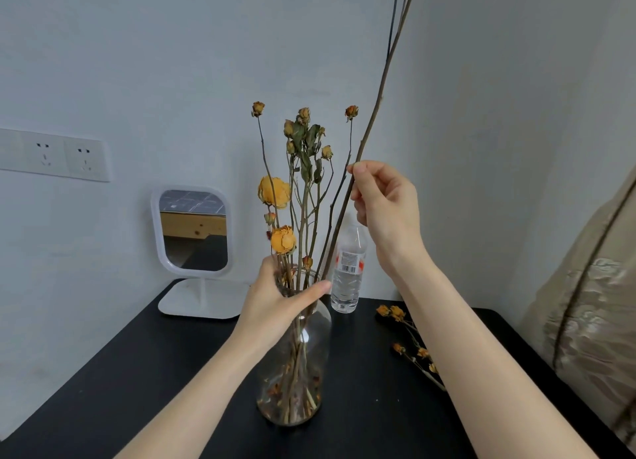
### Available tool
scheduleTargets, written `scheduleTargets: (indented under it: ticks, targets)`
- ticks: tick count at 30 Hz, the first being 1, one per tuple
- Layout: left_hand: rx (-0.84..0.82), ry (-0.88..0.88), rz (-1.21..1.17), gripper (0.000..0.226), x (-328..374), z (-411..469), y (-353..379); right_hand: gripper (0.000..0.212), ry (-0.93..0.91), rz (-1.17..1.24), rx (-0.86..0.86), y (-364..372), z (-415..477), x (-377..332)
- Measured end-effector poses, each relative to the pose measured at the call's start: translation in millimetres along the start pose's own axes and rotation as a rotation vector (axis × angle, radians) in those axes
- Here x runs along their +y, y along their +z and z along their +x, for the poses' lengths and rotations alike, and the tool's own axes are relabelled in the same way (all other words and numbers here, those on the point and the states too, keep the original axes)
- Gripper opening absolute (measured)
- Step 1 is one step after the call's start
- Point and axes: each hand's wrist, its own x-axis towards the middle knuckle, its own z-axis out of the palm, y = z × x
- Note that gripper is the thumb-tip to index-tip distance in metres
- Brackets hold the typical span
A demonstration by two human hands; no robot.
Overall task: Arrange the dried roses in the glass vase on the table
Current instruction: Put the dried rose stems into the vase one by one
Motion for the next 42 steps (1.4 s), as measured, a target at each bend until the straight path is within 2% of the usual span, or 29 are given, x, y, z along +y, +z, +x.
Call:
scheduleTargets:
  ticks: [4,13,17,20,23,30,42]
  targets:
    - [0.093,0.034,0.079,0.070,9,17,6,0.012,-0.014,-0.039,0.017,-3,1,3]
    - [0.102,-0.001,0.160,0.056,16,28,7,0.012,-0.040,-0.050,0.055,-9,3,2]
    - [0.081,-0.087,0.018,0.023,18,27,5,0.013,-0.041,-0.027,0.054,-9,2,2]
    - [0.064,-0.140,-0.114,0.012,20,25,1,0.014,-0.039,-0.002,0.053,-7,3,3]
    - [0.061,-0.188,-0.199,0.010,21,23,-2,0.015,-0.038,0.016,0.046,-5,3,5]
    - [0.032,-0.179,-0.207,0.009,21,19,-5,0.017,0.028,-0.017,-0.022,4,-1,21]
    - [0.018,-0.129,-0.204,0.008,22,16,-7,0.011,0.066,-0.420,-0.255,1,-25,59]
